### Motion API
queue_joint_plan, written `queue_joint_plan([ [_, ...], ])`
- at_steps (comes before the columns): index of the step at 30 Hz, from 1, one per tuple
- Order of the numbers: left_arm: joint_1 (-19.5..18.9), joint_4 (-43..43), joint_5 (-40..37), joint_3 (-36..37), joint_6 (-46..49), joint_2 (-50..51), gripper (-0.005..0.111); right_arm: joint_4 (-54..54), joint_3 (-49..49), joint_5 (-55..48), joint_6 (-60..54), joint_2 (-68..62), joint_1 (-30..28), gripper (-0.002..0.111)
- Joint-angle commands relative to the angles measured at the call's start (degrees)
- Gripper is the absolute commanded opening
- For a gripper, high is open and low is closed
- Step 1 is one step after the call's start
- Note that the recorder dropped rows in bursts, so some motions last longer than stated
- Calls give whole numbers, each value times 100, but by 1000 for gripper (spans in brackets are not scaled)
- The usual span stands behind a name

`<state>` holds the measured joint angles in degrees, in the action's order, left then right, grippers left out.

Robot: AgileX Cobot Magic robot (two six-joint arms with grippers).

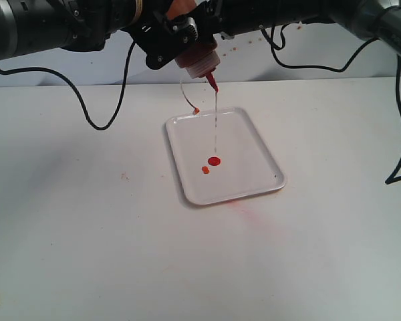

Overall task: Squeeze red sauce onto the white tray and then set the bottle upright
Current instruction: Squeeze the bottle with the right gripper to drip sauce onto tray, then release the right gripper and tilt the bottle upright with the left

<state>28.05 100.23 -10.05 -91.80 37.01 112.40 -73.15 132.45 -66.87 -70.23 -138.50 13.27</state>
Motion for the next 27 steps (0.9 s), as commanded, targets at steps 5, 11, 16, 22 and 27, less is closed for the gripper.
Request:
queue_joint_plan([
  [5, 19, -28, -65, -80, -68, -93, 0, 58, 24, 323, 398, 27, -10, 41],
  [11, 19, -28, -65, -80, -68, -93, 0, 58, 24, 381, 520, 40, -10, 103],
  [16, 19, -28, -65, -80, -68, -93, 0, 234, 24, 381, 520, 163, -10, 105],
  [22, 19, -28, -87, -80, -70, -93, 0, 1481, 24, 381, 1082, 427, -76, 102],
  [27, 19, -28, -86, -80, -92, -93, 0, 1501, 24, 299, 1253, 553, -522, 74],
])
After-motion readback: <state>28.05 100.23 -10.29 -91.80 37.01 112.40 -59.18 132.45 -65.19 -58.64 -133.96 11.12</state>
